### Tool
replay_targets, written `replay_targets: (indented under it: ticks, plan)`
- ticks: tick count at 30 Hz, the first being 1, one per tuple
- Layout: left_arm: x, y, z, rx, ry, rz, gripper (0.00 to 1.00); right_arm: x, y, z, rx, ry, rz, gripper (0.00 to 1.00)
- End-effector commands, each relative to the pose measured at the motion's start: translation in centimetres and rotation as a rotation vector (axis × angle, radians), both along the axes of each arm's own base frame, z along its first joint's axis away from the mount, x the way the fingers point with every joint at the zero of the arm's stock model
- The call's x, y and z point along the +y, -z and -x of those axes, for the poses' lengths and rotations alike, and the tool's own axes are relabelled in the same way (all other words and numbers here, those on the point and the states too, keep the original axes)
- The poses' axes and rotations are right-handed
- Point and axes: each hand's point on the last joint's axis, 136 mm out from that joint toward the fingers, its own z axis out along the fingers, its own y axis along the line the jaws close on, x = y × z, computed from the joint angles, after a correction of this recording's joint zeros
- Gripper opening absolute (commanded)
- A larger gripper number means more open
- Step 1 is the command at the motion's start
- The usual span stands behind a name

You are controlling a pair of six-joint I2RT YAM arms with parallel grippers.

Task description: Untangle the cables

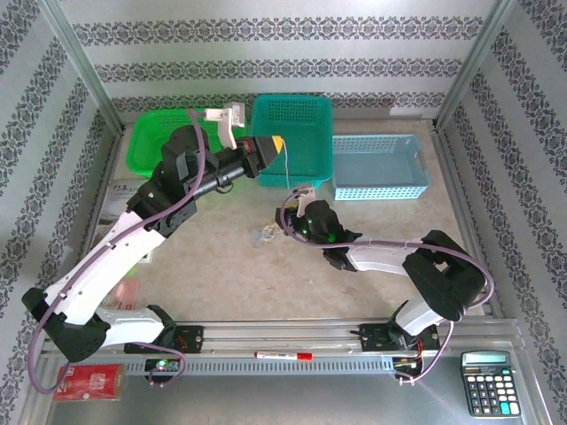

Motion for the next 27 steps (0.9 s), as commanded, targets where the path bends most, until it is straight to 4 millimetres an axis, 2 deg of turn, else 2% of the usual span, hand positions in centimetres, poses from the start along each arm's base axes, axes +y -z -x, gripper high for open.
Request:
replay_targets:
  ticks: [1, 6, 9, 10, 12, 14, 16, 27]
  plan:
    - [1.2, -6.9, 1.0, -0.14, -0.006, 0.118, 0.0, -1.6, 2.3, -0.3, 0.029, 0.086, -0.011, 0.23]
    - [2.5, -11.0, 1.6, -0.221, -0.042, 0.144, 0.0, -3.0, 5.0, 0.5, 0.07, 0.135, -0.026, 0.17]
    - [3.5, -12.9, 1.6, -0.27, -0.083, 0.149, 0.0, -3.7, 6.2, 1.1, 0.091, 0.152, -0.03, 0.18]
    - [3.8, -13.5, 1.7, -0.287, -0.097, 0.149, 0.0, -3.8, 6.6, 1.4, 0.099, 0.155, -0.029, 0.21]
    - [4.2, -14.2, 1.6, -0.307, -0.116, 0.151, 0.0, -4.1, 7.2, 1.7, 0.109, 0.163, -0.028, 0.32]
    - [4.4, -14.6, 1.6, -0.314, -0.12, 0.154, 0.0, -4.4, 7.7, 2.0, 0.118, 0.171, -0.025, 0.45]
    - [4.5, -14.6, 1.6, -0.315, -0.124, 0.154, 0.0, -4.6, 8.0, 2.2, 0.124, 0.173, -0.019, 0.48]
    - [4.2, -12.1, 0.5, -0.271, -0.138, 0.117, 0.0, -4.8, 8.4, 2.9, 0.134, 0.161, -0.016, 0.5]
